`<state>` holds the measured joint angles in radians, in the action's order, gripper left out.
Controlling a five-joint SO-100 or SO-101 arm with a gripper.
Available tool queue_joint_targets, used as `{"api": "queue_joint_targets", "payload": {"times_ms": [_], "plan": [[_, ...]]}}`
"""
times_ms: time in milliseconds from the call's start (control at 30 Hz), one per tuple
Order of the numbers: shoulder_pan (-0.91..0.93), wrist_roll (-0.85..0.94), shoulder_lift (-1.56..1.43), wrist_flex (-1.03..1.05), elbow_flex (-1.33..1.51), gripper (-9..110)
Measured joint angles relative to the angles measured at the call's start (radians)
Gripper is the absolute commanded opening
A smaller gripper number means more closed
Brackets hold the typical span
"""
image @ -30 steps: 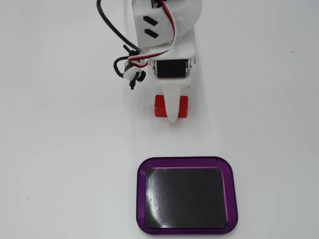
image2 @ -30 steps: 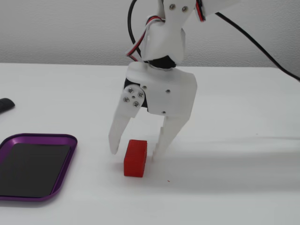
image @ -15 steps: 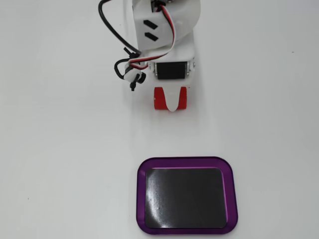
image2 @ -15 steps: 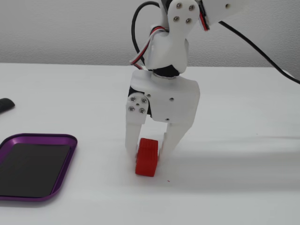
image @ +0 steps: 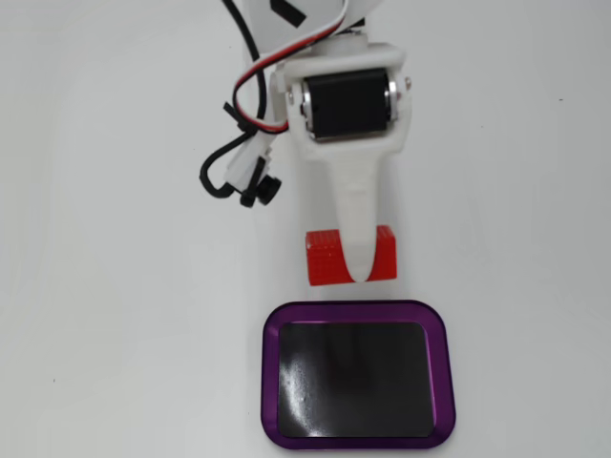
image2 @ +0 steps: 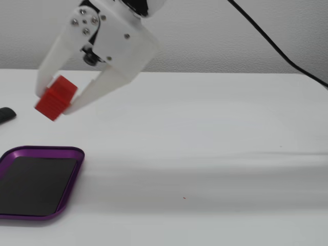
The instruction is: Pick up the cube and place it in the box.
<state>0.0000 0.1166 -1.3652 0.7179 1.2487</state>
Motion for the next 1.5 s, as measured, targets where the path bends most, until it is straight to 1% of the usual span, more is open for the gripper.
{"api": "queue_joint_targets", "payload": {"times_ms": [133,300,600,667,800,867,1100,1233,1500], "plan": [[0.0,0.034,0.058,-0.107,-0.023,-1],[0.0,0.035,0.229,-0.114,-0.118,-1],[0.0,0.035,0.403,0.064,-0.383,0],[0.0,0.034,0.413,0.106,-0.408,3],[0.0,0.034,0.414,0.192,-0.423,13],[0.0,0.034,0.414,0.221,-0.423,17],[0.0,0.034,0.414,0.318,-0.453,19],[0.0,0.034,0.414,0.436,-0.537,19],[0.002,0.037,0.402,0.874,-0.954,19]]}}
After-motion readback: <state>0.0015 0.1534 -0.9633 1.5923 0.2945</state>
